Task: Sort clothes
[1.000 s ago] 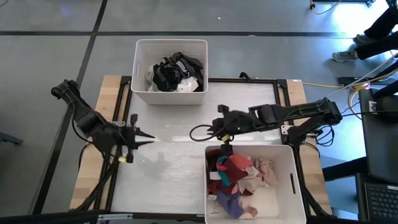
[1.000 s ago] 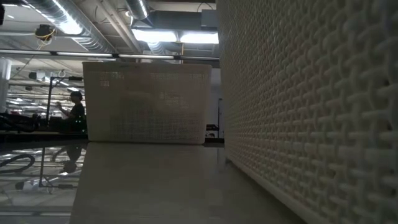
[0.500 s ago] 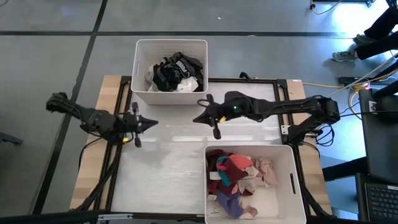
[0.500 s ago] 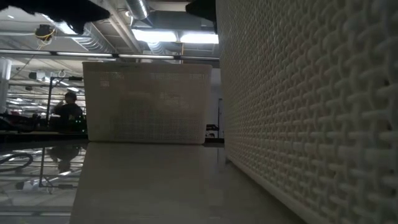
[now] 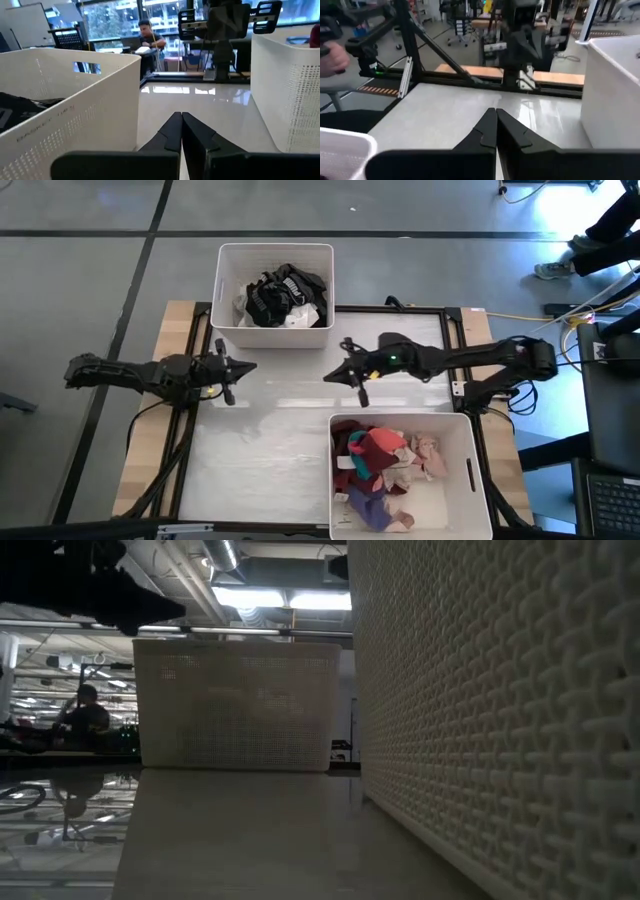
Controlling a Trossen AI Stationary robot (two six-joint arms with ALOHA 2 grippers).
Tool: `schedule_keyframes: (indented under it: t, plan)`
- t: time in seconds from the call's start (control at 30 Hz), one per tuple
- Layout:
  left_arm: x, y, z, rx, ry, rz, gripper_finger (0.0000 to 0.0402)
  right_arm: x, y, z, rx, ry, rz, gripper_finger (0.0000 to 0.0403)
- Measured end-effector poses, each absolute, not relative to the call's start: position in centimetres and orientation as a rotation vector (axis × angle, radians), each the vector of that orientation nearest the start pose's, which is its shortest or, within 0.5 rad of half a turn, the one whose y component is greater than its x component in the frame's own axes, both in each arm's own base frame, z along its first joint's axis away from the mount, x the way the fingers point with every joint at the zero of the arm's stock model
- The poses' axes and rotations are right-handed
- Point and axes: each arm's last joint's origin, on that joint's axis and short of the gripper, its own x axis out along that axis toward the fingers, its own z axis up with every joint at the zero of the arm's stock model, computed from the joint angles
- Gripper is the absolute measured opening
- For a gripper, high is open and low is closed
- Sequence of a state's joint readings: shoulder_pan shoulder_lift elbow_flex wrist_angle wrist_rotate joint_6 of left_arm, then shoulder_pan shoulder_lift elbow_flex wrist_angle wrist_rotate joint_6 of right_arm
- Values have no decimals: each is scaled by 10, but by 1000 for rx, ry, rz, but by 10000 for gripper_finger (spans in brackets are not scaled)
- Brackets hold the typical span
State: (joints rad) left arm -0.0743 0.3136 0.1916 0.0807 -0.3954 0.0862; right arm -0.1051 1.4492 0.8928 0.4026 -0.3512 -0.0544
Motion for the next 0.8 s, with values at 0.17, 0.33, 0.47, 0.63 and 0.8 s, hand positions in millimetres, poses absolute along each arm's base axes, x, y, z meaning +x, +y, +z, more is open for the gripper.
schedule_keyframes:
  t: [0.17,0.33,0.47,0.63,0.8]
  plan:
    - [110,3,196,87,19,319,2,292,-23,280,-32,107,151,8]
    - [108,3,183,111,30,317,3,263,-22,275,-12,96,108,9]
    - [106,3,179,110,10,311,3,244,-21,265,3,66,61,9]
    - [104,2,179,112,-21,290,3,222,-20,251,6,49,19,9]
    - [103,3,172,118,-25,291,3,198,-18,239,26,4,7,9]
